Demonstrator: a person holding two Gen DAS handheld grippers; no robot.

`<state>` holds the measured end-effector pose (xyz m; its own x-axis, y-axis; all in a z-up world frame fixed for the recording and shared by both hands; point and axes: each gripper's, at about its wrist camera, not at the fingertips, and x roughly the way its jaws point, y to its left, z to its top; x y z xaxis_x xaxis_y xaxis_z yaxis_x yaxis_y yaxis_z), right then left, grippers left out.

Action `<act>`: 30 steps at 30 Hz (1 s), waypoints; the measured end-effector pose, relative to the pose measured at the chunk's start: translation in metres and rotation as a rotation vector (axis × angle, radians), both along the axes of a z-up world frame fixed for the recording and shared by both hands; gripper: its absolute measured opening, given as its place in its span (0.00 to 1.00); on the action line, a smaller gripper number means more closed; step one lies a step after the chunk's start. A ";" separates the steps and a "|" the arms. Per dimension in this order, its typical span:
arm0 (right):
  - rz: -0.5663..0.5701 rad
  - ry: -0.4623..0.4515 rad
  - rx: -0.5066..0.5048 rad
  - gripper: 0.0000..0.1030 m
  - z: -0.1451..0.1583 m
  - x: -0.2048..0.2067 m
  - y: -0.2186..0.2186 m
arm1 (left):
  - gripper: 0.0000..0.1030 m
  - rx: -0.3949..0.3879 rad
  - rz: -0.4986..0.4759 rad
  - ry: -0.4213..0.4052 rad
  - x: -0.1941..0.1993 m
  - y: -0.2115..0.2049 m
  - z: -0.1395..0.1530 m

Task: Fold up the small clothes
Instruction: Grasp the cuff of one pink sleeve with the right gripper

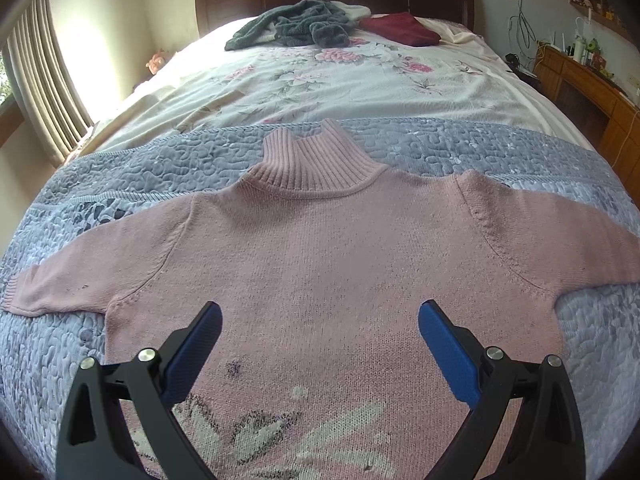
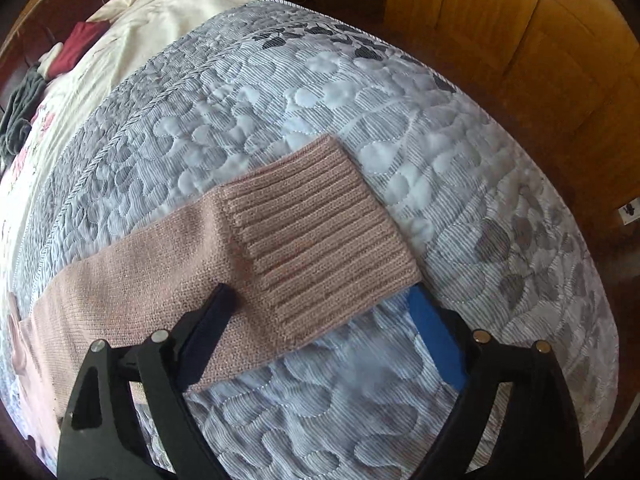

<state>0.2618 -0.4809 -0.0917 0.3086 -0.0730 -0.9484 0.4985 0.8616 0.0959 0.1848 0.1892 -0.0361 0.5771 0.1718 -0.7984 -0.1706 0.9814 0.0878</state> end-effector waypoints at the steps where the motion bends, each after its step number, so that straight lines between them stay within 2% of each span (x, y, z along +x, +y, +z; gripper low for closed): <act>1: -0.004 -0.010 0.002 0.79 -0.001 0.000 -0.001 | 0.96 0.001 0.000 0.002 0.000 0.000 -0.001; 2: 0.002 -0.019 -0.004 0.76 0.000 -0.002 -0.001 | 0.96 0.001 0.000 0.003 0.000 -0.001 -0.001; 3: 0.010 -0.026 -0.011 0.67 0.002 -0.003 0.000 | 0.96 0.001 -0.001 0.003 0.000 -0.001 -0.002; 4: 0.019 -0.043 0.000 0.44 0.004 -0.004 0.001 | 0.96 0.001 -0.003 0.002 -0.001 -0.001 -0.002; 5: 0.026 -0.066 0.040 0.35 0.006 -0.006 0.001 | 0.96 0.003 -0.007 -0.001 -0.002 -0.001 -0.001; 6: 0.027 -0.088 0.084 0.16 0.008 -0.007 0.001 | 0.96 0.007 -0.009 -0.004 -0.003 0.000 -0.001; 7: 0.027 -0.105 0.112 0.08 0.011 -0.007 0.002 | 0.96 0.011 -0.010 -0.006 -0.004 0.000 0.000; 11: 0.082 -0.138 0.018 0.06 0.032 -0.001 0.026 | 0.96 -0.001 0.001 -0.007 -0.012 0.011 0.004; 16: 0.189 -0.240 0.024 0.06 0.072 -0.007 0.077 | 0.96 0.000 0.034 -0.010 -0.025 0.039 0.006; 19: 0.282 -0.286 0.068 0.06 0.091 -0.008 0.125 | 0.96 -0.009 0.063 0.004 -0.032 0.059 0.004; 24: 0.478 -0.330 0.114 0.06 0.114 -0.005 0.229 | 0.96 -0.021 0.095 0.017 -0.045 0.088 0.000; 26: 0.531 -0.331 0.150 0.06 0.114 -0.004 0.269 | 0.96 -0.019 0.103 0.020 -0.050 0.097 -0.001; 30: 0.642 -0.310 0.152 0.06 0.108 -0.004 0.347 | 0.96 -0.031 0.115 0.022 -0.058 0.114 -0.001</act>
